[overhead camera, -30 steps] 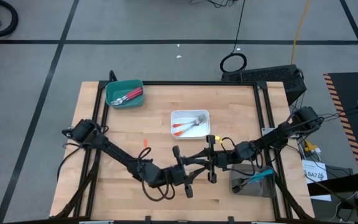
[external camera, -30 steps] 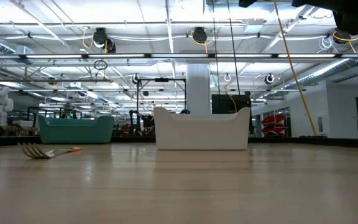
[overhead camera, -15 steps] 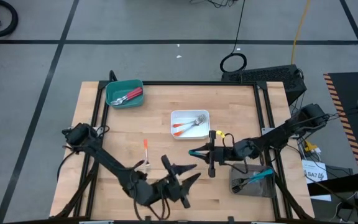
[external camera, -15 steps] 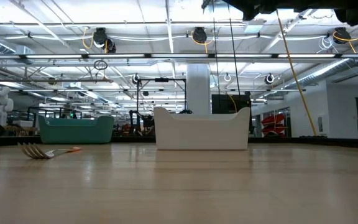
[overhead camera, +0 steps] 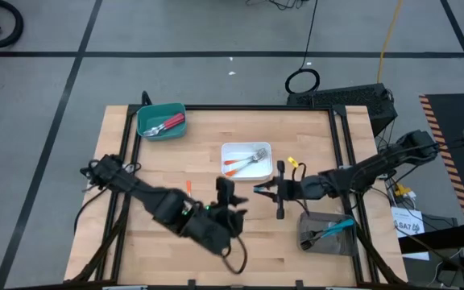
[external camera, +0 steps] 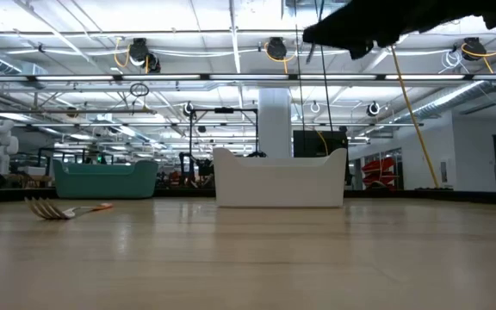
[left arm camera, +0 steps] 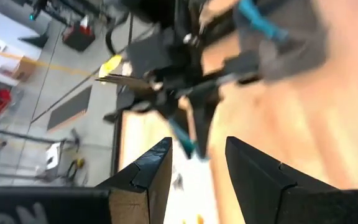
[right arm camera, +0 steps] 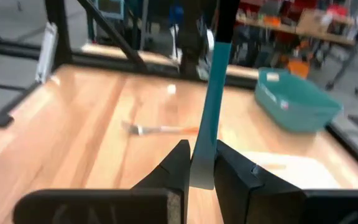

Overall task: Sort silverware by color (type)
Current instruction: Put the blue fork into the black bin

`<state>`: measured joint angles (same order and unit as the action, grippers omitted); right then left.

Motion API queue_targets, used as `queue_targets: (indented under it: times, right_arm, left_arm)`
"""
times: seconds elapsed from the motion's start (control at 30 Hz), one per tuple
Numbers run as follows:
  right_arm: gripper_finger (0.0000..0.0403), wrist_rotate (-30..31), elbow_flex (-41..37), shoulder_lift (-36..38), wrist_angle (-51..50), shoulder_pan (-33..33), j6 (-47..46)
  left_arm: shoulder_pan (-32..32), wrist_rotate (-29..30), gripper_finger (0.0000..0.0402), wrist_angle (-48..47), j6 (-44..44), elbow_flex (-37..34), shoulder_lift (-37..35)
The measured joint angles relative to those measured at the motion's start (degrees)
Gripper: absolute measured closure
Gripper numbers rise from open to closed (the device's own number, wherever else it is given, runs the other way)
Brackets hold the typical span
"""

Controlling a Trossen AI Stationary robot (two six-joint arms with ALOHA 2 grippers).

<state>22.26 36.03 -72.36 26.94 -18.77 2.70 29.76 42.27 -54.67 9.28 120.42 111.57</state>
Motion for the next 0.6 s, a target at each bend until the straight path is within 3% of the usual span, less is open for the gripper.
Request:
queue_targets:
  times: [0.2,0.4,0.6]
  right_arm:
    - [0.0358,-7.1,0.0,0.0,-6.4,2.9,-6.0]
    - [0.0358,-15.2,0.0,0.0,-11.9,4.9,-12.7]
    - [0.0358,-16.5,0.0,0.0,-13.6,5.4,-17.3]
  left_arm:
    - [-2.8,0.4,0.0243,-1.3,0.3,-1.0,0.6]
    - [-2.1,1.4,0.0242,-0.8,7.2,-1.0,0.6]
    - [-2.6,1.9,0.0232,-0.4,13.2,-1.0,1.5]
